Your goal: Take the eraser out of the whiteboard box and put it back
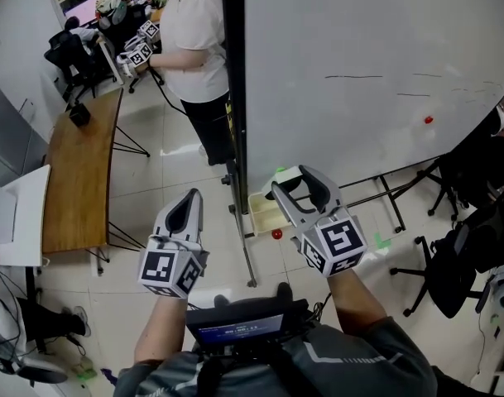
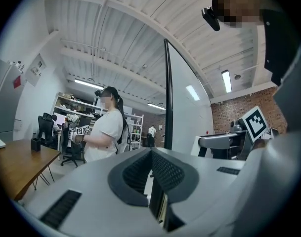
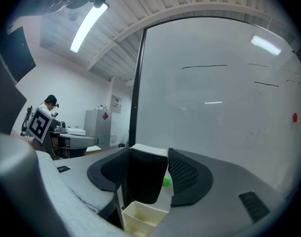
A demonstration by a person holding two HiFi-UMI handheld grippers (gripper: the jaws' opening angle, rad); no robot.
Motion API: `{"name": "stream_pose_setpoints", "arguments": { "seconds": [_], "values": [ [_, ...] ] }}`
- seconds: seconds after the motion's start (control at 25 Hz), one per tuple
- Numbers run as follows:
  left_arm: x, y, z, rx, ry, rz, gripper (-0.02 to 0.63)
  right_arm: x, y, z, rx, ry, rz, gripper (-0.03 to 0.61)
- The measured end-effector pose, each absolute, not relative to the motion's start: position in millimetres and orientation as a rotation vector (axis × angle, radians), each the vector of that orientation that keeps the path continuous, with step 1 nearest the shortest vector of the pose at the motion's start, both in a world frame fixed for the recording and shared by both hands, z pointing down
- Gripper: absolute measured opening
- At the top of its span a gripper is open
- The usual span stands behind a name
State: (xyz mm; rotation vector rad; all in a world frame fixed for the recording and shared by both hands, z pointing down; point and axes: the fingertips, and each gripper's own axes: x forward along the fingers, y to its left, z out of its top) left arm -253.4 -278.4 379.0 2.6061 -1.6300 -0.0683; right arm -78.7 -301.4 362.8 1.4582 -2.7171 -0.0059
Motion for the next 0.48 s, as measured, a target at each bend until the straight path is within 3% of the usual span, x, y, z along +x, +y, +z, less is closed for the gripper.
{"name": "stream_pose_setpoints", "arguments": {
  "seconds": [0.48],
  "values": [
    [-244,-298,458,2.535,-1.580,0.028,0.035,-80,-330,445,1.485,-2.641,0.049,0.267]
  ]
}}
